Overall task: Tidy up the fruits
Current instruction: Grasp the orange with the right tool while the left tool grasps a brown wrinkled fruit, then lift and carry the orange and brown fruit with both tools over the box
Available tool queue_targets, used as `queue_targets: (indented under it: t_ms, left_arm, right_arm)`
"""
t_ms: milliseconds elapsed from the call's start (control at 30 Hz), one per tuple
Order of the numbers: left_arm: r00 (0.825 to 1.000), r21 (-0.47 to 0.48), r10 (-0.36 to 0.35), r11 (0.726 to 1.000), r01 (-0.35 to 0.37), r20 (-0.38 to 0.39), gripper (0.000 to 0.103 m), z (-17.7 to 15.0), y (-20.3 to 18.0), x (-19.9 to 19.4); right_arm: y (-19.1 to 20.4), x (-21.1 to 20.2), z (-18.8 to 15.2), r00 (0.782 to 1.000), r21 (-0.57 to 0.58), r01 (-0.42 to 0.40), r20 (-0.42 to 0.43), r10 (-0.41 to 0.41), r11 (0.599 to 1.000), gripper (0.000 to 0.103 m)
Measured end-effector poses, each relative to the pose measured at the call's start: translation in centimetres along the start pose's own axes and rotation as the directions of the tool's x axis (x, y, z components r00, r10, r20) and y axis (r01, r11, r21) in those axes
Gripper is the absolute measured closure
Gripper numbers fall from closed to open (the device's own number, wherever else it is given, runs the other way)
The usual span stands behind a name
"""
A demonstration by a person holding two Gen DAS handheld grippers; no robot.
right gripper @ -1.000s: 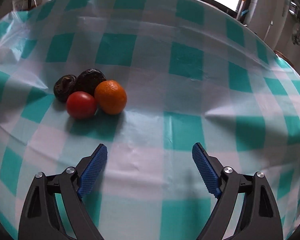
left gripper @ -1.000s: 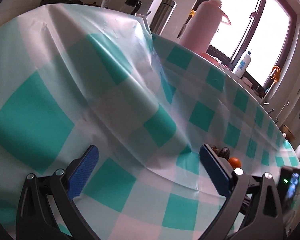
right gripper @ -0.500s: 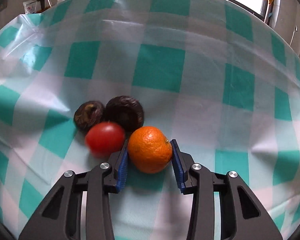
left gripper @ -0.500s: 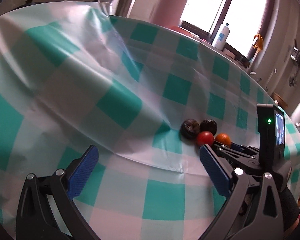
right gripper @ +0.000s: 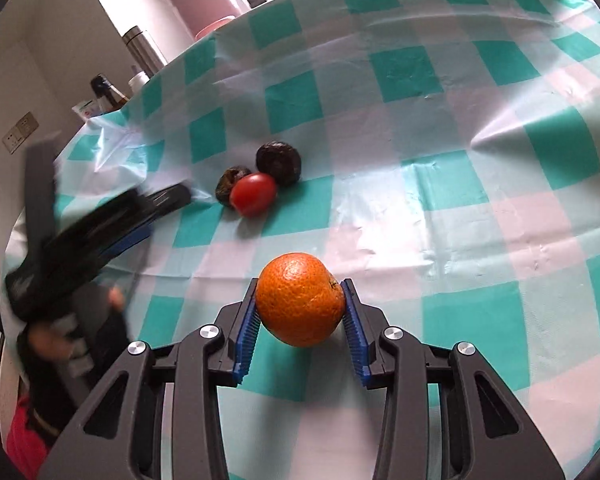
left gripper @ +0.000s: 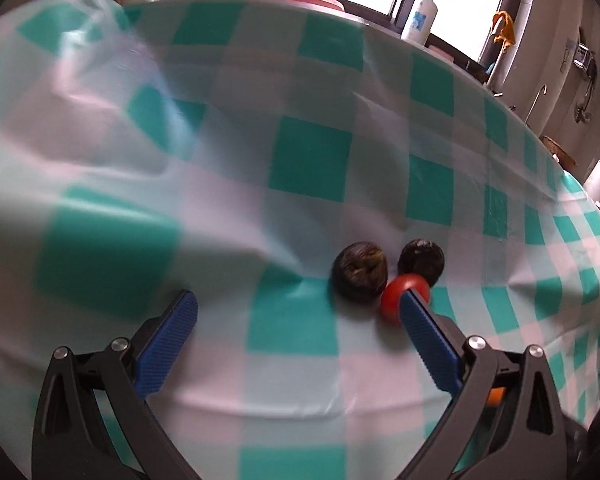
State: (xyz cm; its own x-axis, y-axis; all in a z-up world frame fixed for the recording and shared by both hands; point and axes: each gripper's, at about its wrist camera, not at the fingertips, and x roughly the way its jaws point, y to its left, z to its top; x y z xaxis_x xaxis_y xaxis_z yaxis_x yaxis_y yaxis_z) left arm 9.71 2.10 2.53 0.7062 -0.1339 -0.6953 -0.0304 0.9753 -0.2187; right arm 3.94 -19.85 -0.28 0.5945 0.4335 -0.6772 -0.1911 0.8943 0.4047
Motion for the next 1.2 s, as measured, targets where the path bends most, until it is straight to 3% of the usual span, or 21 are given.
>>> queue_targets:
  t_ms: [100,167,300,367,433,467,500,600,867,1100,1167,1200]
  left_arm:
    - [1.0,0.047,0.023,0.999,-0.023,-0.003,0.002,0.9,-2.2,1.8]
    - [0.994,0.088,0.104,0.991,-0.102,-0.022,0.002,1.5,-3.6,3.4]
    - [0.987,0.064,0.15,0.987,-0.146,-0.064,0.007,2.3,-4.1,5.1]
    - [0.986,0.062,0.154,0.987,-0.15,-0.066,0.021,2.3,-3.8,5.1]
    - [0.99,0.071,0.118,0.991,-0.113,-0.076,0.052,2.2,-3.4,4.9]
    - [0.992,0.063,0.094,0.994,-0.089,-0.081,0.063,2.1,-2.9,4.6]
    - [0.993,0.056,0.078,0.996,-0.074,-0.091,0.064,1.9,-2.3,4.2]
    - [0.994,0.058,0.042,0.998,-0.036,-0.097,0.065,0.8,-1.1,2.8]
    - [0.998,0.025,0.018,1.0,-0.016,-0.058,0.065,-3.1,1.8,-2.4]
    - [0.997,0.102,0.042,0.994,-0.035,-0.071,0.066,-5.7,1.0,-3.4]
    - [0.996,0.114,0.05,0.993,-0.041,-0.074,0.061,-6.1,1.1,-3.9]
    - [0.995,0.115,0.052,0.992,-0.043,-0.085,0.048,-6.1,1.2,-3.8]
  right_arm:
    - [0.0,0.1,-0.1,1.0,0.004,-0.007,-0.008,0.007,1.0,0.063]
    - [0.1,0.1,-0.2,1.0,0.009,-0.013,-0.007,0.013,1.0,0.063]
    - [0.2,0.4,0.0,1.0,0.015,-0.021,-0.004,0.021,1.0,0.063]
    - [0.1,0.4,0.0,1.0,0.017,-0.02,-0.005,0.02,1.0,0.063]
    - [0.1,0.2,-0.1,1.0,0.017,-0.02,-0.004,0.02,1.0,0.063]
    - [0.1,0.2,-0.1,1.0,0.018,-0.02,-0.003,0.02,1.0,0.062]
    - [0.0,0.2,-0.1,1.0,0.019,-0.019,-0.001,0.019,1.0,0.062]
    - [-0.1,0.1,-0.1,1.0,0.025,-0.02,0.005,0.019,0.999,0.061]
    - [-0.5,-0.3,-0.4,0.999,0.034,-0.031,0.021,0.03,0.999,0.061]
    - [-0.6,-0.4,-0.4,0.999,0.032,-0.033,0.018,0.033,0.999,0.061]
    - [-0.5,-0.4,-0.4,0.999,0.033,-0.033,0.018,0.033,0.999,0.061]
    - [-0.5,-0.4,-0.4,0.999,0.032,-0.033,0.017,0.032,0.999,0.061]
